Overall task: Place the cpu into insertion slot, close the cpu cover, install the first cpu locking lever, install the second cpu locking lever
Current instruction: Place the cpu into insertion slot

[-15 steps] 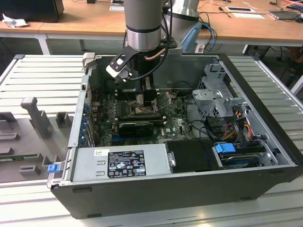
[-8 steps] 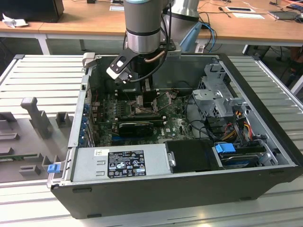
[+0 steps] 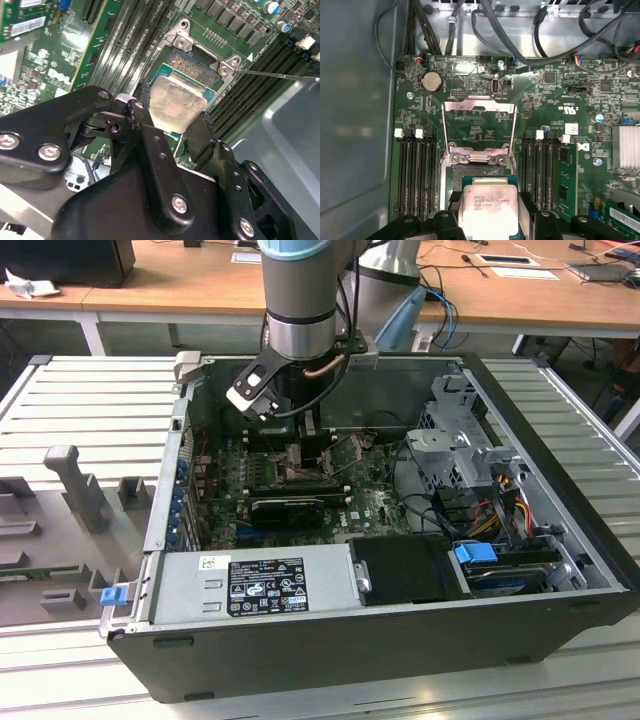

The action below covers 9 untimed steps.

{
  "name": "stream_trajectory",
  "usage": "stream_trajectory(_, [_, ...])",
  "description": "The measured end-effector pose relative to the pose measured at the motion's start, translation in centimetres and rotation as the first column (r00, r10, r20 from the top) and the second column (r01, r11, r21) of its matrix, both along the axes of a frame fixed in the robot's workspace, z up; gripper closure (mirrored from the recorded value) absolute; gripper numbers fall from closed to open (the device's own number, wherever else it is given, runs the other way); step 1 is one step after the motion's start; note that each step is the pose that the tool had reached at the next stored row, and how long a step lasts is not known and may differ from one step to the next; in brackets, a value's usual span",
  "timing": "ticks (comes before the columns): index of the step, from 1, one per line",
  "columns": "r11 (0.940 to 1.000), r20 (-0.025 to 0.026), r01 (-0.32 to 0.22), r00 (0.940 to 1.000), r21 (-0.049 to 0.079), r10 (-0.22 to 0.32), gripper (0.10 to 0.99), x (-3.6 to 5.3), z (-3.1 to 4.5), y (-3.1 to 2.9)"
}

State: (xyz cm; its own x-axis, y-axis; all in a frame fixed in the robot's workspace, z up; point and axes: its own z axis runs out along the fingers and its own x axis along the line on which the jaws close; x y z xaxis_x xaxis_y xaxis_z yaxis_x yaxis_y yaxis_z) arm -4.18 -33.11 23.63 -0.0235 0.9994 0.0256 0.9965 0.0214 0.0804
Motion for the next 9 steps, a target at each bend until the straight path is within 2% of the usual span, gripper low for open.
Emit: stream_trajectory(9, [0.9998, 0.0001, 0.02, 0.9998, 0.0, -0.02, 0.557, -0.23, -0.84, 0.28])
